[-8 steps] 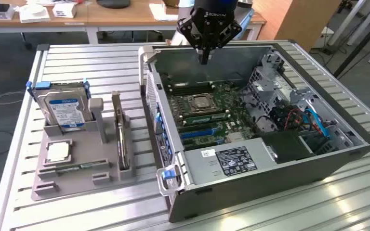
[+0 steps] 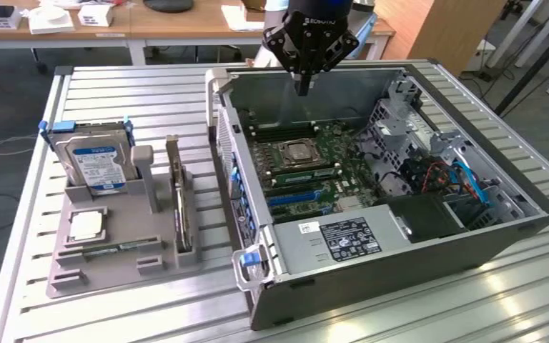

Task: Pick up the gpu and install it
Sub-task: 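Reach for the gpu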

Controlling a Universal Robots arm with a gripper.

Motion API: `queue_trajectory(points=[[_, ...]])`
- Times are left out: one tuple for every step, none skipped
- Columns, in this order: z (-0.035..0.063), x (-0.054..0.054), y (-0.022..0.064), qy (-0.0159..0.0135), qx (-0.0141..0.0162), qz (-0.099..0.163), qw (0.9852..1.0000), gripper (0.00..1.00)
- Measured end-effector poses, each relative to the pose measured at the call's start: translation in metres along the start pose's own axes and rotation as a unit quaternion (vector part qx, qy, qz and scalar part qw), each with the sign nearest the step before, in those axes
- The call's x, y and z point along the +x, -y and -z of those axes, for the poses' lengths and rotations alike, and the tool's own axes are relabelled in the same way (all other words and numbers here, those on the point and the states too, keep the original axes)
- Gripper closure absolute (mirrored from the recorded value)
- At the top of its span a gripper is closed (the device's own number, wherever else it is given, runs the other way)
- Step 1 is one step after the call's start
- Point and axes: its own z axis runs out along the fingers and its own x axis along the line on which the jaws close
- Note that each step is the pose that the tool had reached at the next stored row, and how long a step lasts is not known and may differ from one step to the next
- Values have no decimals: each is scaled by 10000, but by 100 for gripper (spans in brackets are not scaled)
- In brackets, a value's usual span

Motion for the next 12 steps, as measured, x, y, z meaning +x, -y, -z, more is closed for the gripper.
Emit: queue_trajectory(points=[[0,0,0,0,0,0,10000,89],[0,0,0,0,0,0,10000,89],[0,0,0,0,0,0,10000,89],[0,0,0,0,0,0,10000,89],[0,0,0,0,0,0,10000,89],[0,0,0,0,0,0,10000,89],[0,0,0,0,0,0,10000,89],[0,3,0,0,0,0,10000,89],[0,18,1,0,-1,-1,10000,89],[1,51,4,0,0,0,10000,89],[2,87,7,0,0,0,10000,89],[3,135,11,0,0,0,10000,89]])
